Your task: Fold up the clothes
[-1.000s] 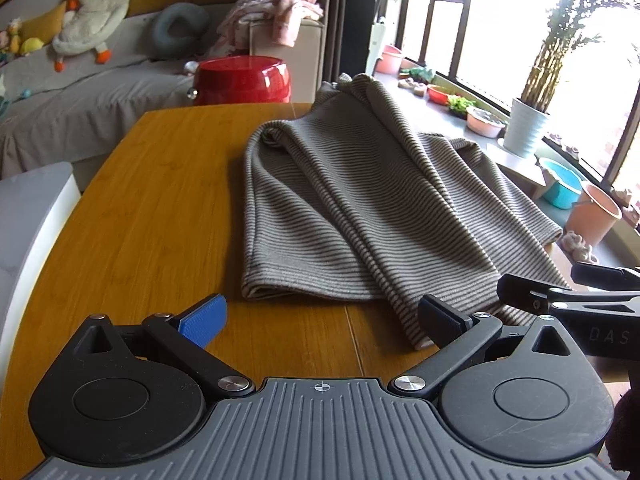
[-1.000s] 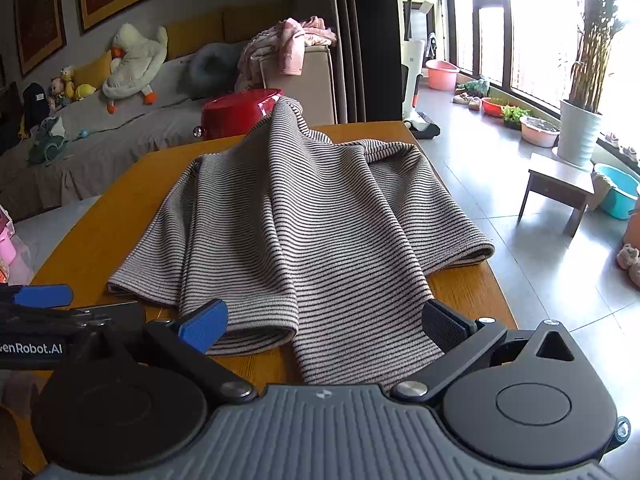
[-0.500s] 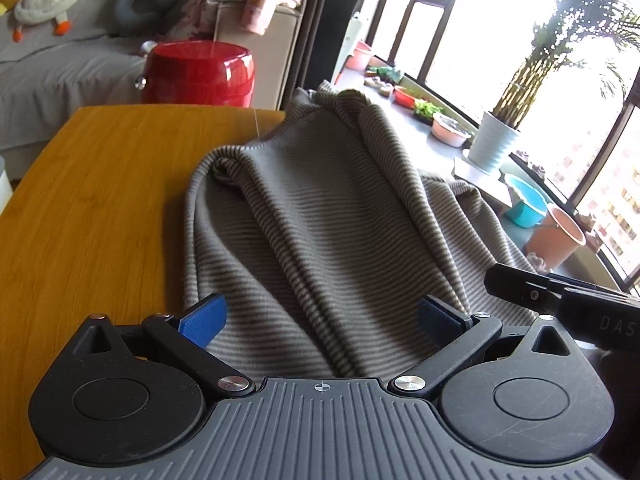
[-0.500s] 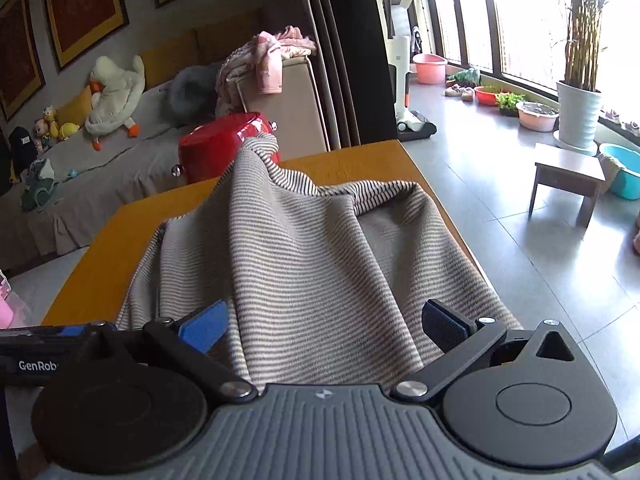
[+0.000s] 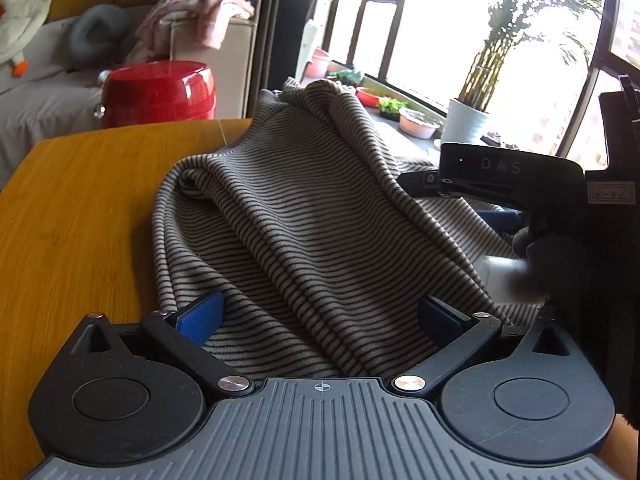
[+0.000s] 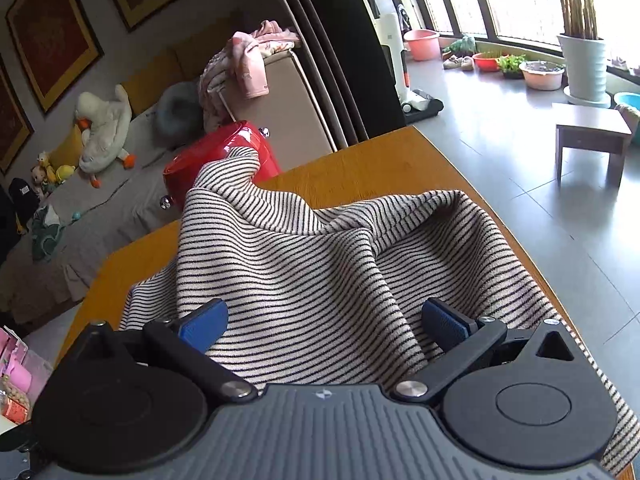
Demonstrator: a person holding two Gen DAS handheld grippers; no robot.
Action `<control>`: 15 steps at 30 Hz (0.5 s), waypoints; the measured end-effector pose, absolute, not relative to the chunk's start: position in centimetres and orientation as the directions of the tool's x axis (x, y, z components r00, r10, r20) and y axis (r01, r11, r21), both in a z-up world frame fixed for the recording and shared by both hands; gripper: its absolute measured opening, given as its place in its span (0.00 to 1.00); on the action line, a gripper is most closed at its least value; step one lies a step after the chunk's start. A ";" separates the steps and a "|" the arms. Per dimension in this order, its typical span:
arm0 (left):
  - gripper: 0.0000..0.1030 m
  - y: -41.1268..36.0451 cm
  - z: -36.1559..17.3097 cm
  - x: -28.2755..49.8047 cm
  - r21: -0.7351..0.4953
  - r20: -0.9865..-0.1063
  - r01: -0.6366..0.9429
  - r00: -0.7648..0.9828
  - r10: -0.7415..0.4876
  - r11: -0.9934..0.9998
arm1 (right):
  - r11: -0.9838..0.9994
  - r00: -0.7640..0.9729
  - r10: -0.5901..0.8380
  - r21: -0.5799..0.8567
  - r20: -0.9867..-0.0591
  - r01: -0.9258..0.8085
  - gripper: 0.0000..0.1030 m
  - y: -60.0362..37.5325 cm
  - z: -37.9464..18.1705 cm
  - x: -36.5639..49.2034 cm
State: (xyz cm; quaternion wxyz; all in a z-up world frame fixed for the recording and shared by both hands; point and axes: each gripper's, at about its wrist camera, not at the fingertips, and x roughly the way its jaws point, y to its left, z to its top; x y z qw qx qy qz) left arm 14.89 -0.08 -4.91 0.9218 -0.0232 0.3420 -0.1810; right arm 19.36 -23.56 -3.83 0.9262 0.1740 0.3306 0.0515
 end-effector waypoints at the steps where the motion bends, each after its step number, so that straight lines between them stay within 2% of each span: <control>1: 1.00 -0.2 -5.0 14.7 -0.158 -0.619 0.323 0.704 -0.348 0.933 | 0.938 0.775 0.205 0.346 -0.598 0.019 1.00 -23.4 -3.8 19.3; 4: 1.00 -0.3 -5.0 14.2 -0.144 -0.614 0.335 0.707 -0.350 0.931 | 0.936 0.768 0.217 0.351 -0.603 0.012 1.00 -23.5 -3.6 19.4; 10: 1.00 1.0 -4.8 14.0 -0.201 -0.605 0.353 0.689 -0.400 0.914 | 0.921 0.750 0.262 0.388 -0.607 -0.008 1.00 -24.2 -3.4 19.1; 15: 1.00 2.1 -4.6 12.7 -0.222 -0.603 0.355 0.682 -0.414 0.908 | 0.930 0.736 0.290 0.362 -0.612 -0.065 1.00 -23.3 -3.5 17.3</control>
